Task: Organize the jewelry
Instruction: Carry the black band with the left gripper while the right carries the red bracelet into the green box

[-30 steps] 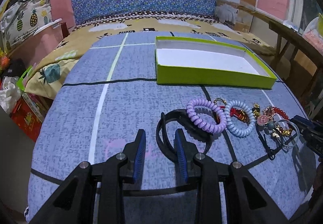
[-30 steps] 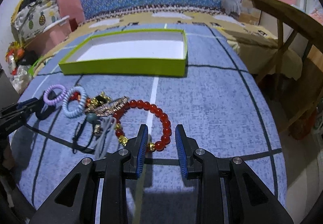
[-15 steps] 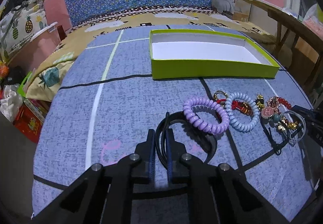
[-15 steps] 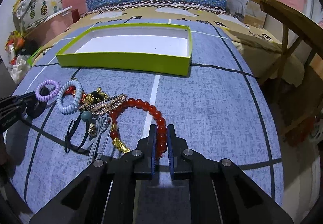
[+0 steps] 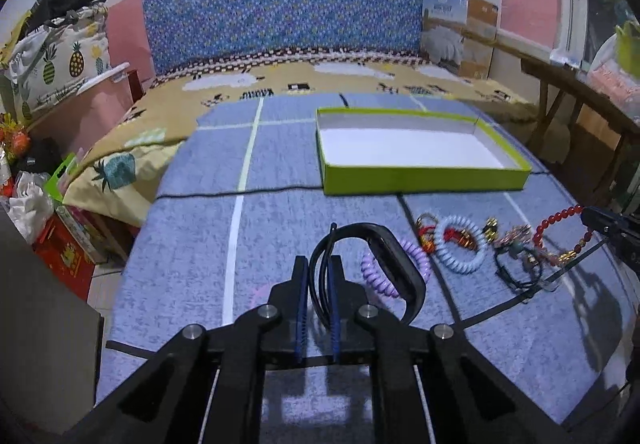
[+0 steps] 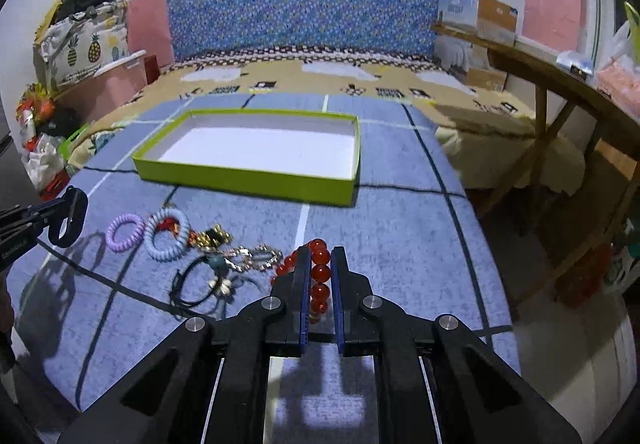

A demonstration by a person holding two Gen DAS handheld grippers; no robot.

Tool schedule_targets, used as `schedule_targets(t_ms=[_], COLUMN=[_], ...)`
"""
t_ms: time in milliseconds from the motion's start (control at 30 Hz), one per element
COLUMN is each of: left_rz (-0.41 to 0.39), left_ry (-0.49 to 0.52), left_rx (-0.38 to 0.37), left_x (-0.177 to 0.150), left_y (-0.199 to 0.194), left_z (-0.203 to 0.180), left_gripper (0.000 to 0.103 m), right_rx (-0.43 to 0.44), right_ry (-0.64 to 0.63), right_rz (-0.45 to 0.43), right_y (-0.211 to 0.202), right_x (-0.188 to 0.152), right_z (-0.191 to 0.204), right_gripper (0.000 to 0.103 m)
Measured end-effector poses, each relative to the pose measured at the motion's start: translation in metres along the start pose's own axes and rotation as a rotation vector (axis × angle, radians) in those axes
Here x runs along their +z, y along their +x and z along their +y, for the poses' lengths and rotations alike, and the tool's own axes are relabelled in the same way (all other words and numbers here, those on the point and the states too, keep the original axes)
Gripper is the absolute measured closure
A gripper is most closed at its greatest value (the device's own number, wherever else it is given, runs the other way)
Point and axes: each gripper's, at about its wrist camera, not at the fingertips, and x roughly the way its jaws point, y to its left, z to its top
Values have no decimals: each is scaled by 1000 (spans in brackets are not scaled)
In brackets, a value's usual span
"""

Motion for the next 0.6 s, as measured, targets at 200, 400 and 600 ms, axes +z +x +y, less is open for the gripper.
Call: schedule_targets(t_ms=[200, 400, 600], left_rz=[-28, -51, -71], left_ry=[-2, 6, 37], left_rx=[-33, -60, -84], left_x=[10, 21, 39], left_y=[-12, -15, -8], left_z=[-1, -7, -18], left_gripper=[93, 93, 93], right_rx=[4, 16, 41], right_ry=[-23, -41, -58], right_rz=[-40, -78, -120], right_y=[-11, -17, -15], right_x=[13, 29, 54], right_z=[6, 8, 9], right_gripper=[94, 94, 94])
